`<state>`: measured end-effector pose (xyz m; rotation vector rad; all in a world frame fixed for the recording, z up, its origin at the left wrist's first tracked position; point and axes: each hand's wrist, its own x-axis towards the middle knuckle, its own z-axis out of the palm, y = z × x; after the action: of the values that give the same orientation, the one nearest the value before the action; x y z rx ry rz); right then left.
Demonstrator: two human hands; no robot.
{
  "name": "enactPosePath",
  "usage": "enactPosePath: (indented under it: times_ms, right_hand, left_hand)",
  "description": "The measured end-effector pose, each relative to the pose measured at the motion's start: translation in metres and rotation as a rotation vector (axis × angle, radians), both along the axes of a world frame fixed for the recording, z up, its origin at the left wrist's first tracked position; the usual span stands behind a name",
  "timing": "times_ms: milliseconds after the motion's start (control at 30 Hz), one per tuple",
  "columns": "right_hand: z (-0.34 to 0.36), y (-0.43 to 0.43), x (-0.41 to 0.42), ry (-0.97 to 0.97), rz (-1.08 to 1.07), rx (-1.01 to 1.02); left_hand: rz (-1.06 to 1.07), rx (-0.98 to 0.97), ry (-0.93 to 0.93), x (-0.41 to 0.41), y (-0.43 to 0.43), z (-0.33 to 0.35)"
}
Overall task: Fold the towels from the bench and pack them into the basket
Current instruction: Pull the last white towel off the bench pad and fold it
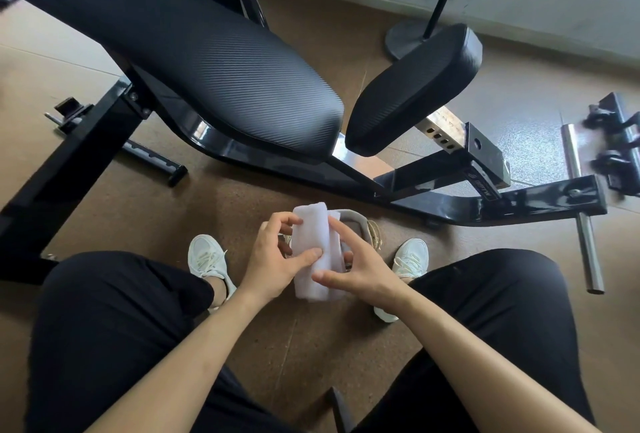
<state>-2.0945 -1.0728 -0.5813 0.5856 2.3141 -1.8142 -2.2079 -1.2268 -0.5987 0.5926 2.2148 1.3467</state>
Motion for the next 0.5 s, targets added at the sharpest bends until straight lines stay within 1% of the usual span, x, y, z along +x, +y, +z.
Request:
enactPosePath:
  times_ms: [67, 133, 167, 267, 333, 367, 433, 500]
  right_hand:
    - [0.000, 0.000, -0.004, -0.013, 0.024, -0.025]
    - [-0.002, 0.000, -0.006, -0.023, 0.047, -0.093]
    - [-0.002, 0.001, -0.006, -0.029, 0.043, -0.150]
    - [-0.001, 0.006, -0.007, -0.050, -0.008, -0.305]
    - [0.001, 0.010, -0.007, -0.070, -0.005, -0.382]
    - [0.002, 0.011, -0.007, -0.084, 0.015, -0.385]
    - [0.003, 0.012, -0.006, -0.086, 0.041, -0.325]
    - [0.002, 0.012, -0.006, -0.050, 0.029, -0.270]
  left_hand:
    - [0.017, -0.003, -0.023, -0.004, 0.002, 0.001]
    - [0.037, -0.012, -0.085, -0.005, 0.002, 0.001]
    - [0.053, 0.016, -0.156, -0.005, 0.002, 0.001]
    - [0.140, 0.184, -0.482, -0.006, 0.003, 0.006]
    - [0.181, 0.198, -0.605, -0.011, 0.002, 0.007]
    - [0.184, 0.194, -0.628, -0.013, 0.001, 0.007]
    - [0.204, 0.213, -0.648, -0.013, -0.001, 0.008]
    - [0.289, 0.263, -0.644, -0.014, -0.002, 0.009]
